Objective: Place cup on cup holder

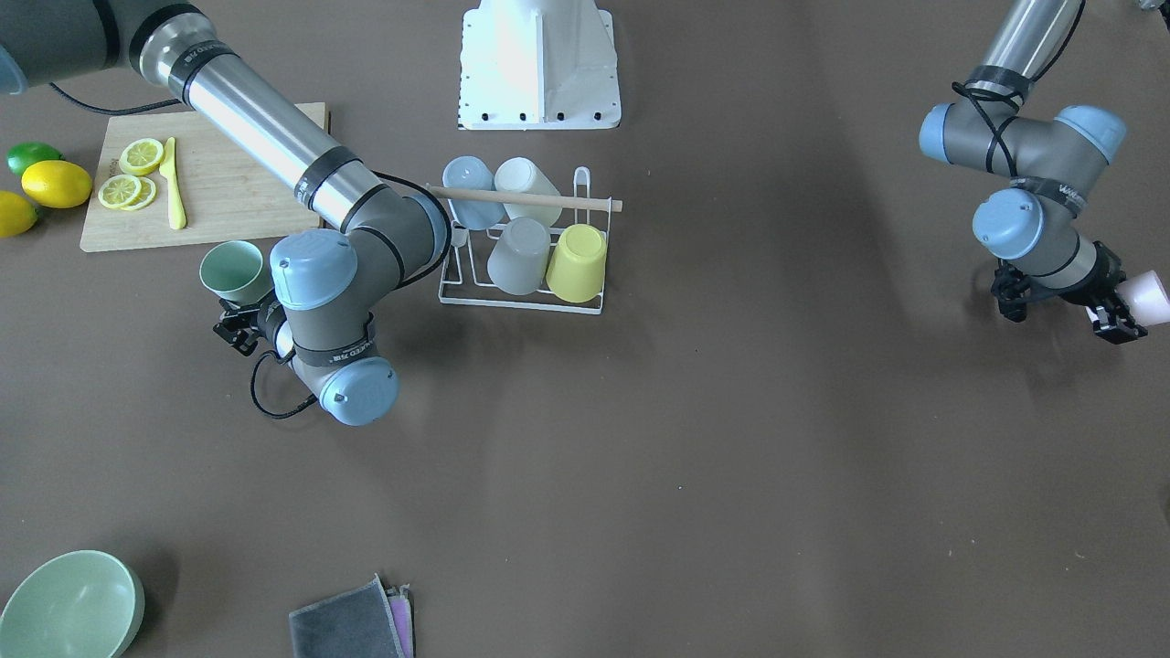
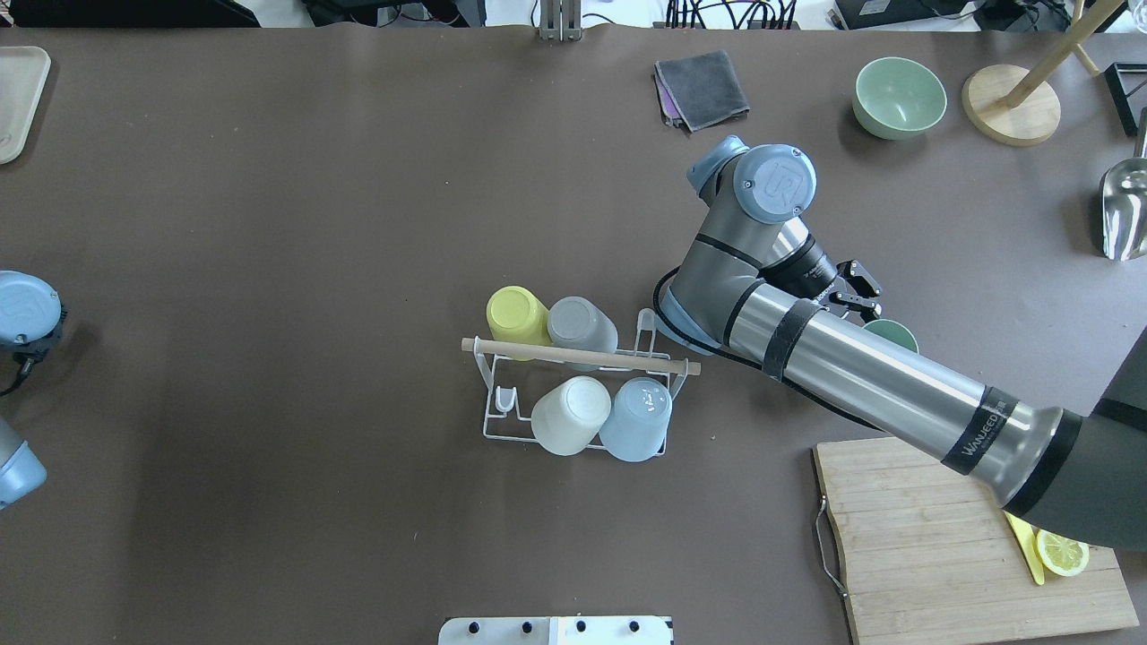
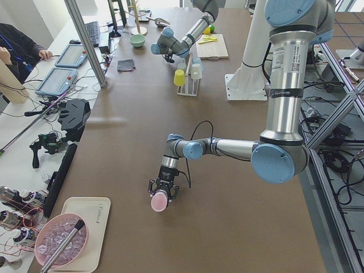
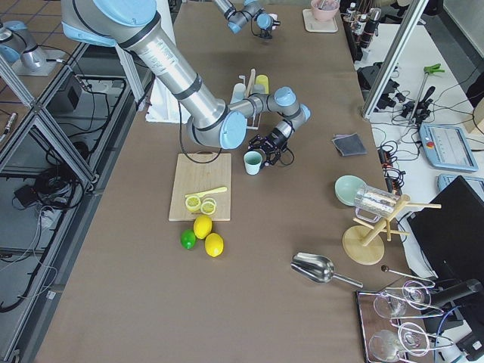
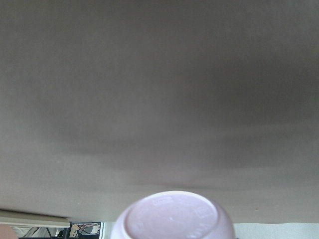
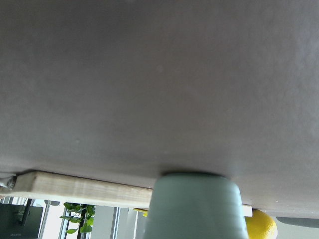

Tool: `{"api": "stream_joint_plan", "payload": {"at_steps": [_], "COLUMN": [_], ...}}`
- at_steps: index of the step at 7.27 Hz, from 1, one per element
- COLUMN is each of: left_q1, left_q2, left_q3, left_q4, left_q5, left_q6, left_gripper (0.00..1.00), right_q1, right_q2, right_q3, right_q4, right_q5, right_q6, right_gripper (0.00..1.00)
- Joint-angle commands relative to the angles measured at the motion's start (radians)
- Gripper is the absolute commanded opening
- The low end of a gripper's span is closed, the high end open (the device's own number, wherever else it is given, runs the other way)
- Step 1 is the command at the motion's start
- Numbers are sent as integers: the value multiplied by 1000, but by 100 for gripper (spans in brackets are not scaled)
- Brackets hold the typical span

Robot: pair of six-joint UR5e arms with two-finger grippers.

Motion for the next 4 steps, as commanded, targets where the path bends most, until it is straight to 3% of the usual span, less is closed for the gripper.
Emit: {"api": "stream_joint_plan", "payload": {"at_steps": [1, 4], "left_q1": [-46, -107], "left_q2": [-17, -72], "left_q3": [-33, -130], "left_q4": [-3, 14], "left_q5": [-4, -65], "left_q6": [10, 12], "left_gripper": [63, 63], "right_q1": [-1, -1], "right_q2": [-41, -70], "right_q3": [45, 87], "right_q4": [-21, -24], "right_q5": [-6, -14], "right_q6": [-4, -4], "right_gripper": [99, 99]}}
